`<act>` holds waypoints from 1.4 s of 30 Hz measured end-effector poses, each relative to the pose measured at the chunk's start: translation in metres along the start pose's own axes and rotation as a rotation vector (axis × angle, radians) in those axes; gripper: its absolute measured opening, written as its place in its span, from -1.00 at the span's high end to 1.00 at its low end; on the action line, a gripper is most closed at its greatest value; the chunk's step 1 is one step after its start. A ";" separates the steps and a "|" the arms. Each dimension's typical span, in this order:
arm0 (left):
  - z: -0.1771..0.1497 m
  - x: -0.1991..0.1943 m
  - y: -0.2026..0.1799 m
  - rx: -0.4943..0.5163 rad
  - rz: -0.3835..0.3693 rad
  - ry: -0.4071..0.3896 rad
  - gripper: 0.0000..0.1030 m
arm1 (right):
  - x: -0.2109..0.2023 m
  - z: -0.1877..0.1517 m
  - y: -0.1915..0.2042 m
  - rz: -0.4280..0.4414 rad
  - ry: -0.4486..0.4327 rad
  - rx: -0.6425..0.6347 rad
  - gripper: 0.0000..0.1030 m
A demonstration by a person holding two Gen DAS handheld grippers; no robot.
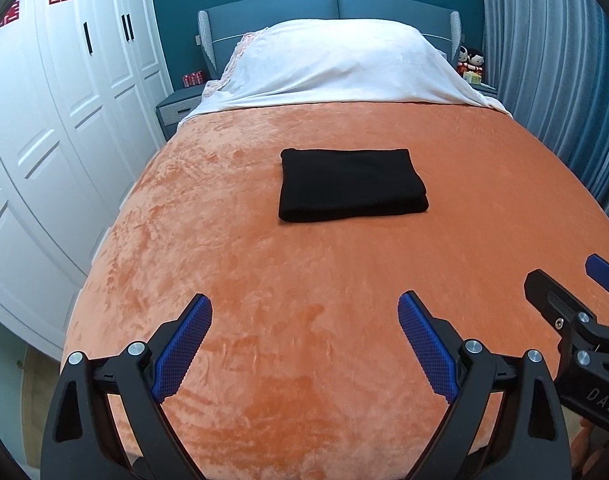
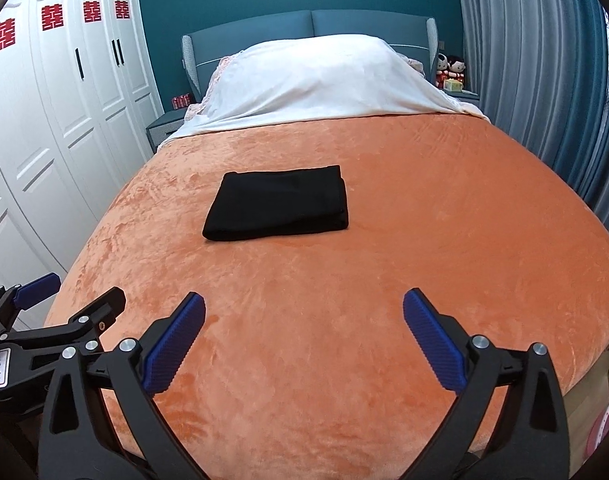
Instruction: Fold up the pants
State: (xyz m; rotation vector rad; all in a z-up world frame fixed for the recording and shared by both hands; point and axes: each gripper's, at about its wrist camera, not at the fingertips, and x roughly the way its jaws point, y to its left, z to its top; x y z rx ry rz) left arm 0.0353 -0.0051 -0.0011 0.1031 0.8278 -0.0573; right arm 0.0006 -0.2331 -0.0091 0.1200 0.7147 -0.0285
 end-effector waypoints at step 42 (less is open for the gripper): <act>-0.020 -0.029 0.006 -0.030 -0.002 -0.002 -0.79 | -0.026 -0.024 0.009 0.010 0.008 -0.069 -0.91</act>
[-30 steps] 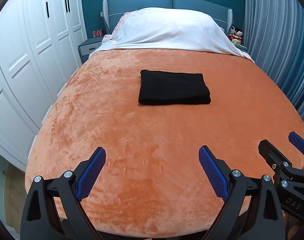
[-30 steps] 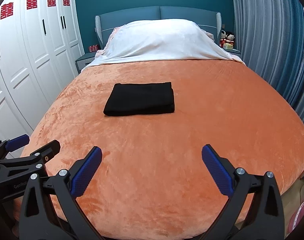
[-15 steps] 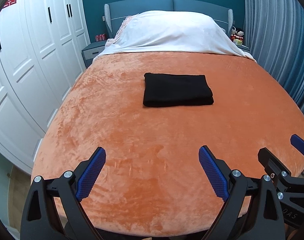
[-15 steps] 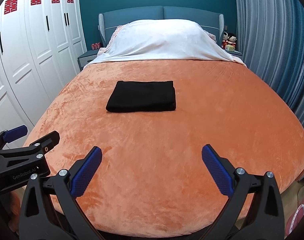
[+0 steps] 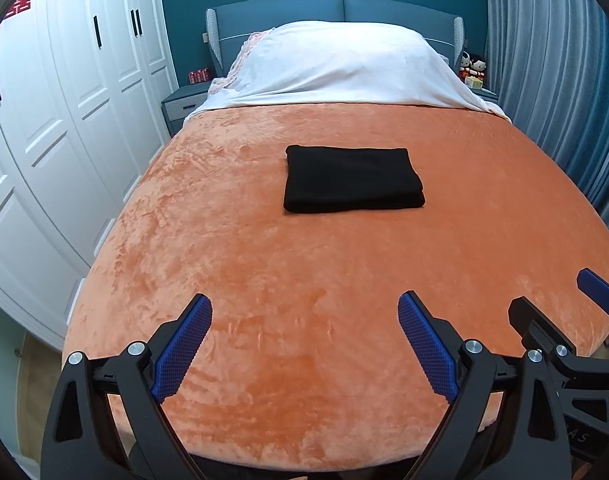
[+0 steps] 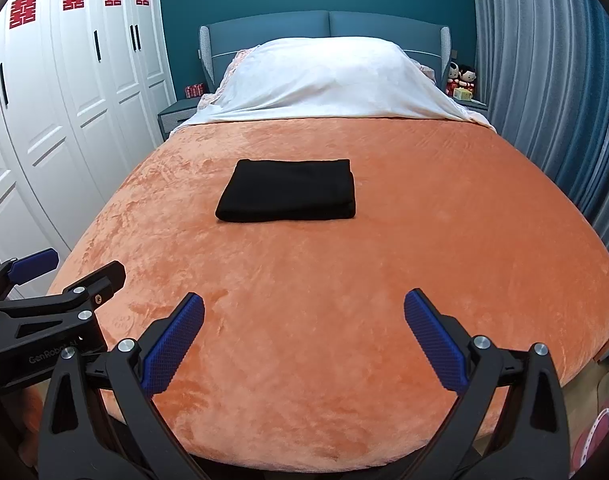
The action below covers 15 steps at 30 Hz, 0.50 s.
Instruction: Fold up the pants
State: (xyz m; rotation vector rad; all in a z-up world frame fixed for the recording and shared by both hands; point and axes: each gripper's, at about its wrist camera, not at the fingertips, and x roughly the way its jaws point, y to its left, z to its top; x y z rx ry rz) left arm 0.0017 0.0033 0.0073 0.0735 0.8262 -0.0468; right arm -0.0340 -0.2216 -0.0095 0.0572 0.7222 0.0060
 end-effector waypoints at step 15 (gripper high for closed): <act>0.000 -0.001 0.000 0.020 0.000 0.003 -0.79 | -0.001 -0.001 0.000 -0.006 0.001 0.003 -0.91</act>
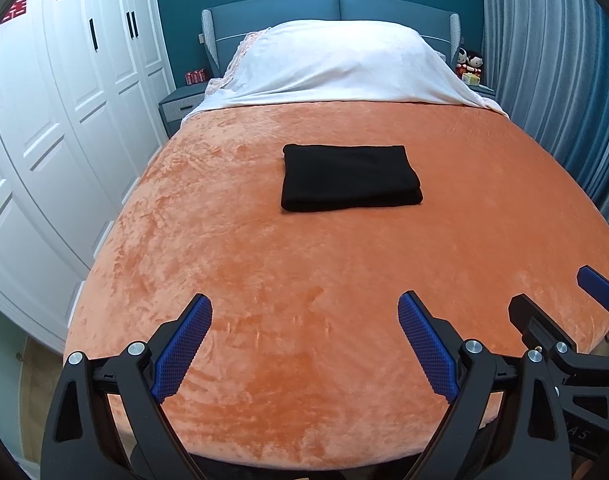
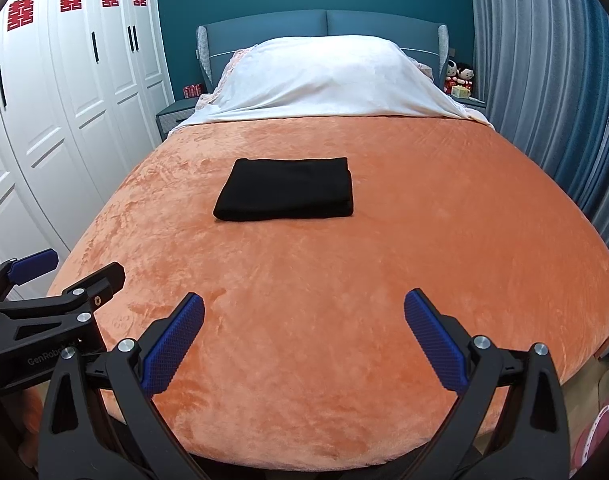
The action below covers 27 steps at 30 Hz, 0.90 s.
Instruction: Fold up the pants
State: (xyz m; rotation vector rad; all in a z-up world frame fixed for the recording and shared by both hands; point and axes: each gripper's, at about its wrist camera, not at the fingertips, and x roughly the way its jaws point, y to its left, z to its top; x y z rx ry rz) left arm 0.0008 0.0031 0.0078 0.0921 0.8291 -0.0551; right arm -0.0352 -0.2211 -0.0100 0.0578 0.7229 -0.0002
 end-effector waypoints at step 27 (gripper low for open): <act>-0.002 -0.001 -0.003 -0.001 -0.007 0.003 -0.79 | -0.001 -0.003 0.002 -0.006 0.000 0.007 -0.91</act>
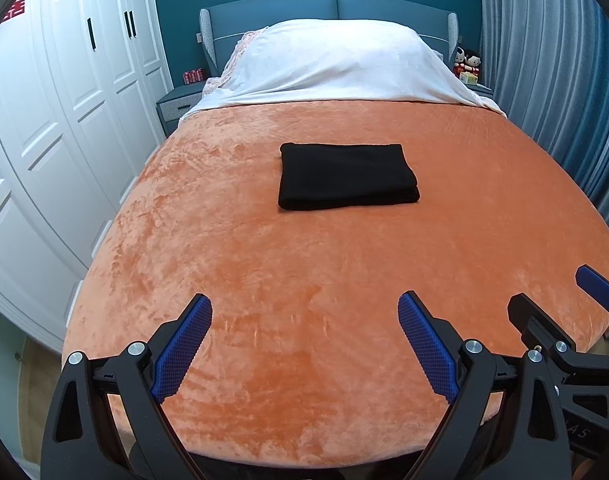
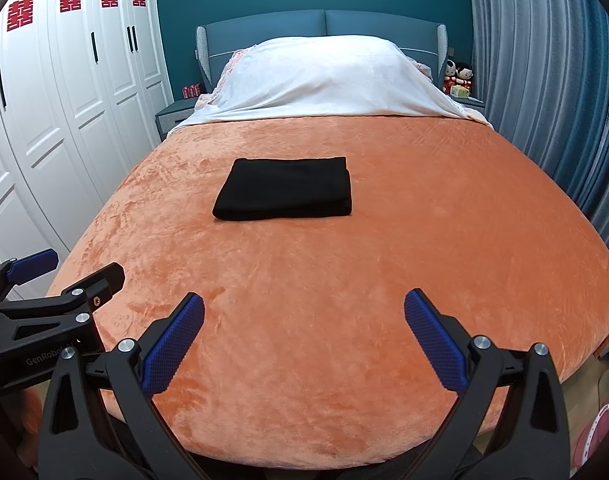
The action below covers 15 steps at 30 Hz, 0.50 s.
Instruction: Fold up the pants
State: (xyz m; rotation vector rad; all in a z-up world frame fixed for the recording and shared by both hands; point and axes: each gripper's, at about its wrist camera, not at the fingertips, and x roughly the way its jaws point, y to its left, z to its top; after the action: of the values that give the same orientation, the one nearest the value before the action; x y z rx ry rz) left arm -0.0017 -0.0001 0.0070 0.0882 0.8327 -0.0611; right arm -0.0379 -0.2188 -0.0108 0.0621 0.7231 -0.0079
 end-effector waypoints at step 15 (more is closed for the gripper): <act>-0.010 0.003 -0.002 0.028 0.058 -0.022 -0.80 | -0.002 -0.005 0.003 -0.007 0.009 0.012 -0.91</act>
State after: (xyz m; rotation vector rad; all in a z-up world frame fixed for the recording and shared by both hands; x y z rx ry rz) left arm -0.0072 -0.0015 -0.0018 0.1377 0.8066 -0.0188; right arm -0.0424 -0.2153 -0.0131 0.0710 0.7324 -0.0183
